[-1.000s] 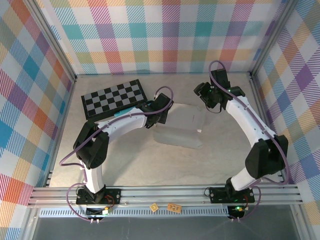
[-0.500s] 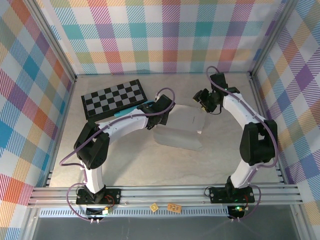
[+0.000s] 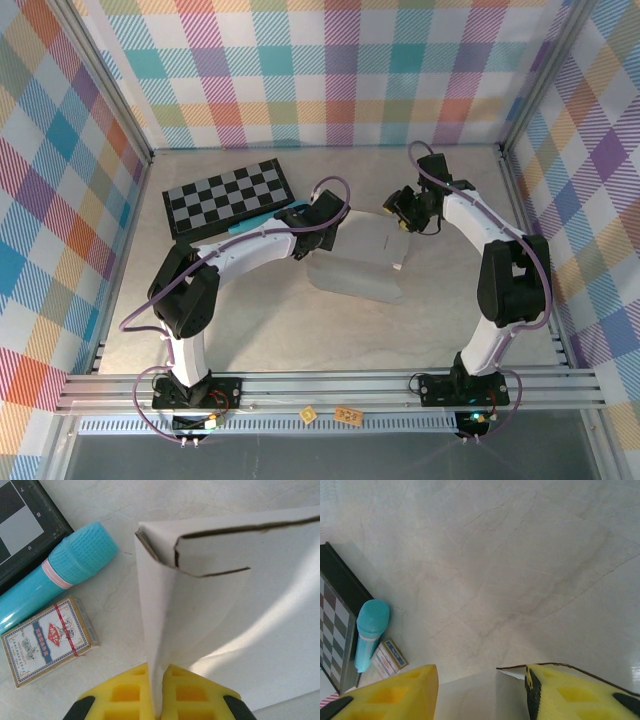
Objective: Fold the paper box
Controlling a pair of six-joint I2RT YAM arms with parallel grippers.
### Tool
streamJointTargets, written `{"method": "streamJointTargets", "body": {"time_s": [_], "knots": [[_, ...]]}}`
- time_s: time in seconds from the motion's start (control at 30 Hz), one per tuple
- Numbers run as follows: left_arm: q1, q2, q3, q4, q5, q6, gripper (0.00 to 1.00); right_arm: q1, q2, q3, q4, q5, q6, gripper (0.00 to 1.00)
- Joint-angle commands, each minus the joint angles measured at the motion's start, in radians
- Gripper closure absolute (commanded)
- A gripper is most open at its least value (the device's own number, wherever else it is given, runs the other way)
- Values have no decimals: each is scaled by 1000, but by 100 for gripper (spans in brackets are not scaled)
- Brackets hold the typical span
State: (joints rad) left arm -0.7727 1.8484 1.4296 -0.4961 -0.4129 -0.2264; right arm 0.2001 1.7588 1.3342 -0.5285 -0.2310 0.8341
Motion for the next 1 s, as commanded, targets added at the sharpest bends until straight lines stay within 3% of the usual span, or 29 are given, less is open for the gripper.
{"method": "streamJointTargets", "body": {"time_s": [0.0,0.23,0.43,0.53,0.77,0.97], "knots": [[-11,-14,-1,-4,-18,6,100,-4,-43,-21,25,-28,38,51],[-12,-14,-2,-2,-16,7,100,-4,-55,-32,86,-65,136,56],[-12,-22,-9,-3,-22,7,100,-4,-97,-33,39,1,125,58],[-12,-31,-19,9,-16,8,100,-8,-113,-66,67,-19,137,66],[-12,-34,-34,23,-3,6,100,-8,-99,-98,122,-63,189,65],[-12,-41,-43,35,-2,5,100,-8,-100,-125,205,-118,302,76]]}}
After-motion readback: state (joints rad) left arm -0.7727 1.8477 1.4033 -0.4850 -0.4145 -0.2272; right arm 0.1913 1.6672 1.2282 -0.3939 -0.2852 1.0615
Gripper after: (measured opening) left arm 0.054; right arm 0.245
